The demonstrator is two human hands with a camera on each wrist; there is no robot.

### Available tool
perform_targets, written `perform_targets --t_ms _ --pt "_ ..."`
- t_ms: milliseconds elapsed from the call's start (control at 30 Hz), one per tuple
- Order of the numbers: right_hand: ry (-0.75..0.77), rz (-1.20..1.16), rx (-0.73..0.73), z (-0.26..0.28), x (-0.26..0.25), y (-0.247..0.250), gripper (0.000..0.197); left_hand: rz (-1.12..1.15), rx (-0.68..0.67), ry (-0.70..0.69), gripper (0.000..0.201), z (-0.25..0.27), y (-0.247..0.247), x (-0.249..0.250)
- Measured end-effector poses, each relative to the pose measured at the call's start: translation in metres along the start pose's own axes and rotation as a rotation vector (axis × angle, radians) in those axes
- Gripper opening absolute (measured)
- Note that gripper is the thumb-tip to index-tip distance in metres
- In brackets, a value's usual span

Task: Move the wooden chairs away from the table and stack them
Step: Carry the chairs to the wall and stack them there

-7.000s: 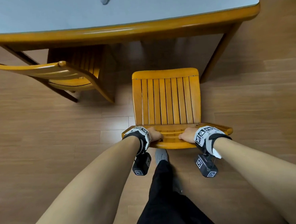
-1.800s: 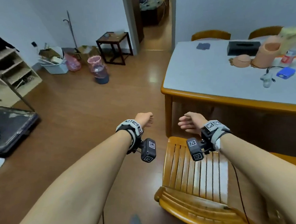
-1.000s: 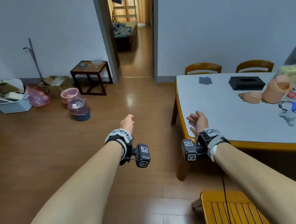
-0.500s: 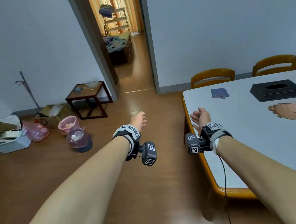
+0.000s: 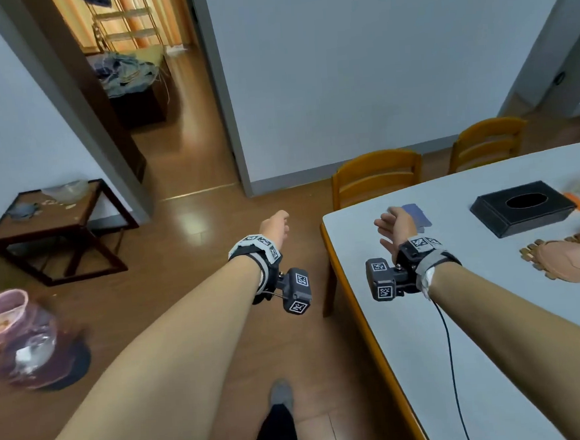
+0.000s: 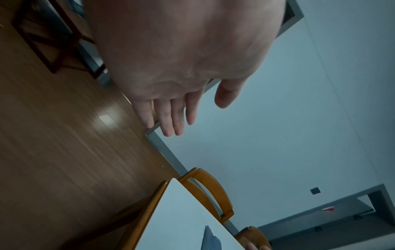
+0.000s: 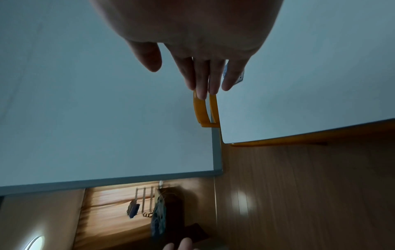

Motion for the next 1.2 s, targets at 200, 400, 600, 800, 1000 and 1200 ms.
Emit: perform_targets --t_ms 200,400,600,800,1000,1200 --pt "-0.006 0.008 0.136 -0.111 -0.024 -0.066 0.046 -0.059 -0.123 0.031 0.022 -0.160 -0.017 0.070" --pt "-0.032 -0.047 0.200 -0.204 -0.063 -0.125 0.045 -0.210 -0.217 0.037 0.022 -0.289 -0.041 0.139" --pt "-0.066 -0.167 0.279 -0.334 -0.082 -0.166 0.049 -0.399 -0.334 -0.021 0.020 -0.413 -0.102 0.191" --pt "-0.138 -0.175 0.325 -0.451 -0.085 -0.210 0.053 -0.502 -0.413 -0.027 0.043 -0.517 -0.142 0.243" --pt "-0.175 -0.071 0.477 -0.545 -0.096 -0.207 0.050 -0.597 -0.525 -0.012 0.041 -0.627 -0.205 0.286" --pt "-0.248 -0.108 0.704 -0.585 -0.093 -0.185 0.051 -0.795 -0.754 -0.103 0.021 -0.721 -0.313 0.314"
Point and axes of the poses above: each hand's wrist, its own z-axis away from the middle knuckle, its own y-axis out of the back of the hand, x = y × z, the point moved 10 cm from there along -z, towards the middle knuckle, and after that the axes turned 6 degrees about -z, right-handed, at the moved point
